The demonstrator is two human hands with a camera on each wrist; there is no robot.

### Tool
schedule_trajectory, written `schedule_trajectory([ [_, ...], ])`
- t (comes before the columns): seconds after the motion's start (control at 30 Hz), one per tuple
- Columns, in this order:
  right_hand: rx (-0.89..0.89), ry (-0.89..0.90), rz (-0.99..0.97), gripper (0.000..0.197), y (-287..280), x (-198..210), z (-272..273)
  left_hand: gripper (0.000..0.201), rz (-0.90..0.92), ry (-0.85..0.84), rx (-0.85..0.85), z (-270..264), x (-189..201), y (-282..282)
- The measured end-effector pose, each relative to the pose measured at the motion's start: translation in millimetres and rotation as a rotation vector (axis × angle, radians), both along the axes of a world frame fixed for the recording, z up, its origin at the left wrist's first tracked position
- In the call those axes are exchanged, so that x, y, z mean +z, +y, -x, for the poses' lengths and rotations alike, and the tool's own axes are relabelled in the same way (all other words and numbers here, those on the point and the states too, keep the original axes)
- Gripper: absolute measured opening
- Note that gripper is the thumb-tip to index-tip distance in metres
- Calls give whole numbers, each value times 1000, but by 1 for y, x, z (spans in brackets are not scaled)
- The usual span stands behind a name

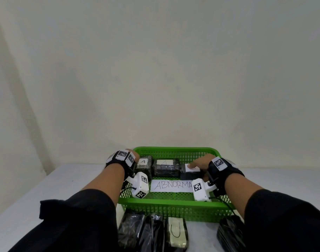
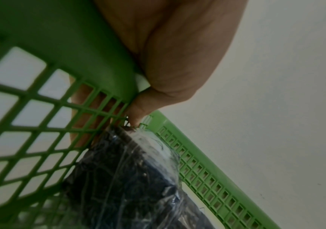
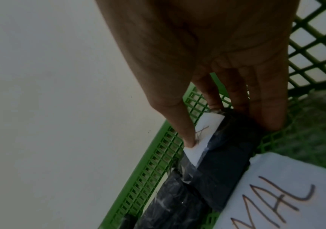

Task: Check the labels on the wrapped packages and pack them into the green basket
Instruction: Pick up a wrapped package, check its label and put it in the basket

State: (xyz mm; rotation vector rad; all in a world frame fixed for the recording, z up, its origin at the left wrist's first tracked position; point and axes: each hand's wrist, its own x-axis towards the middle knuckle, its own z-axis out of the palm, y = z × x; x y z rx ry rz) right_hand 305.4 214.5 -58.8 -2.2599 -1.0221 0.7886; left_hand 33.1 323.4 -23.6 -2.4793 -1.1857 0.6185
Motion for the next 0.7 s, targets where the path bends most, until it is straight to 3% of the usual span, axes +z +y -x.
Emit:
schedule_trajectory([
  [0.07, -30, -23, 8, 86, 2, -3, 1, 29, 11, -40, 17, 0, -1, 2],
  [0.33, -128, -73, -43, 75, 3, -2, 4, 23, 23, -80, 62, -2, -7, 14],
  [0.47, -125, -90, -30, 61, 4, -1, 4, 10, 13, -11, 36, 0, -3, 7],
  [0.57, -119, -109, -19, 60, 3, 1, 4, 27, -7, -21, 48, 1, -1, 0],
  [0.7, -112, -93, -10, 68, 1, 2, 5, 7, -44, 5, 22, -2, 3, -10],
])
